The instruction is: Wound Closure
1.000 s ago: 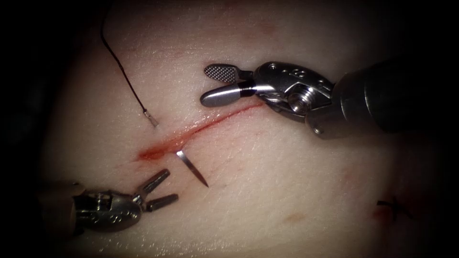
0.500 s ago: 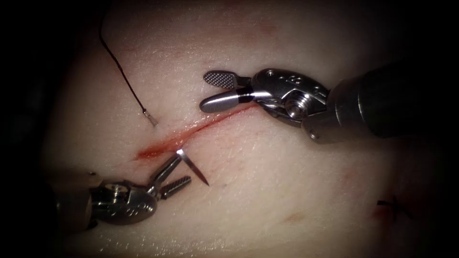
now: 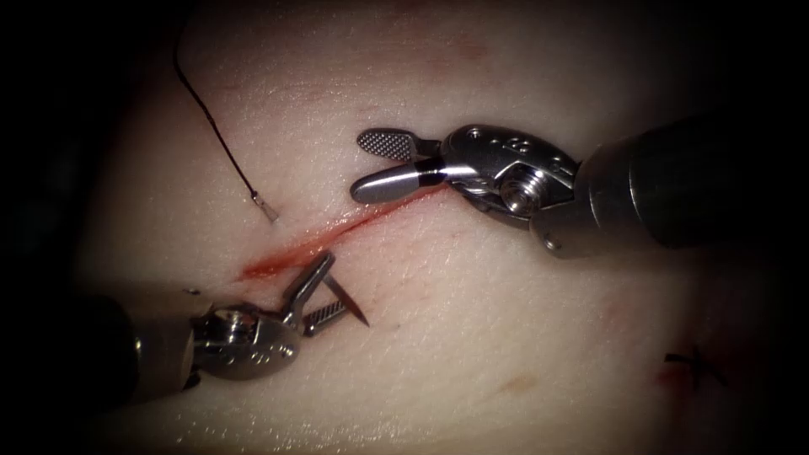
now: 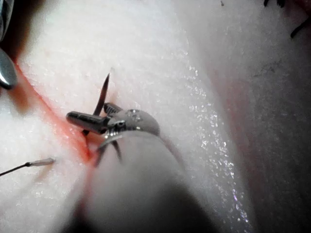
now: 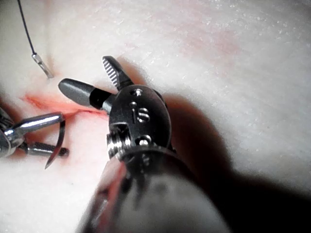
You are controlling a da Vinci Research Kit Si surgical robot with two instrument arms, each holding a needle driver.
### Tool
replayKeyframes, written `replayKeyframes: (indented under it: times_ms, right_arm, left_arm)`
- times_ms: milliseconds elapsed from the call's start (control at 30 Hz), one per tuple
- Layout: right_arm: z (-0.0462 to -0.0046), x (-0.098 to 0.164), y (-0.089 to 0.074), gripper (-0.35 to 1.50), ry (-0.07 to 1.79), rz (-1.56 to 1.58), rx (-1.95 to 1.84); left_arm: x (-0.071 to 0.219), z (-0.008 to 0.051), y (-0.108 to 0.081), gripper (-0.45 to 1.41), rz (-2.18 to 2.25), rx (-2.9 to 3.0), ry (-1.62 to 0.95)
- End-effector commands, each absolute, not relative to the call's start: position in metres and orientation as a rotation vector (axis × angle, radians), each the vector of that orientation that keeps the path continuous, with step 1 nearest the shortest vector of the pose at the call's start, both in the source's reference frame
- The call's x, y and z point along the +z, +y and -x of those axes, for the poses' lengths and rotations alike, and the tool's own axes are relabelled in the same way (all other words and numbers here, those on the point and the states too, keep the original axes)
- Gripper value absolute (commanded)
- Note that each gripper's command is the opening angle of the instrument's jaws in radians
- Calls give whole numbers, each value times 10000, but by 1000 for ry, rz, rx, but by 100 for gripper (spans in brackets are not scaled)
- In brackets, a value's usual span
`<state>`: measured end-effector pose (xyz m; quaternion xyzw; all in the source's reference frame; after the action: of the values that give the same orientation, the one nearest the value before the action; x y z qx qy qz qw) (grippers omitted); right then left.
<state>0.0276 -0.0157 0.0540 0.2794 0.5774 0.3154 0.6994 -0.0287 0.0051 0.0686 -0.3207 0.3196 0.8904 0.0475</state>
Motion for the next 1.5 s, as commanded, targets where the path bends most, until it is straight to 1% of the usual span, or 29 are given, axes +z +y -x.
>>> replayKeyframes:
  times_ms: [33, 167, 200, 233, 267, 333, 367, 567, 733, 833, 900, 933, 967, 1000, 1033, 1233, 1367, 1500]
  right_arm:
    - [-282, 546, -166, 109, 1287, -626, 701]
    - [-282, 546, -166, 108, 1287, -626, 701]
    - [-282, 546, -166, 108, 1287, -626, 701]
    - [-282, 546, -166, 108, 1289, -625, 703]
    - [-282, 546, -165, 106, 1291, -624, 705]
    - [-281, 546, -165, 103, 1296, -622, 709]
    - [-281, 546, -165, 101, 1295, -622, 709]
    - [-282, 545, -165, 99, 1301, -621, 713]
    - [-282, 545, -166, 96, 1303, -619, 714]
    - [-282, 545, -166, 93, 1317, -613, 724]
    - [-282, 545, -166, 84, 1343, -601, 743]
    - [-281, 545, -167, 81, 1348, -599, 746]
    - [-281, 544, -167, 50, 1349, -597, 749]
    - [-281, 543, -168, 2, 1349, -598, 748]
    - [-281, 542, -169, -35, 1342, -601, 743]
    - [-280, 534, -169, -35, 1338, -434, 603]
    - [-274, 527, -159, -35, 1323, -383, 541]
    - [-270, 522, -159, -35, 1316, -396, 533]
  left_arm:
    - [692, 296, 44, 66, 978, 2722, 974]
    - [693, 302, 45, 59, 962, 2744, 1000]
    - [693, 302, 45, 49, 961, 2744, 1000]
    - [693, 302, 45, 37, 961, 2744, 1000]
    - [693, 301, 45, 5, 961, 2738, 1006]
    - [693, 299, 45, -32, 962, 2739, 1006]
    - [693, 298, 44, -45, 963, 2739, 1005]
    - [690, 294, 41, -45, 1045, 2630, 884]
    - [683, 297, 36, -45, 1269, 2465, 576]
    - [678, 301, 30, -45, 1375, 2357, 327]
    - [672, 303, 25, -45, 1428, 2301, 198]
    - [671, 304, 24, -45, 1443, 2288, 174]
    - [667, 304, 22, -45, 1470, 2265, 133]
    - [664, 305, 19, -45, 1496, 2242, 90]
    - [662, 305, 19, -45, 1506, 2233, 73]
    - [639, 301, 11, -45, 1558, 2130, -109]
    - [621, 297, 8, -45, 1581, 2067, -190]
    - [604, 293, 4, -45, 1604, 2004, -261]
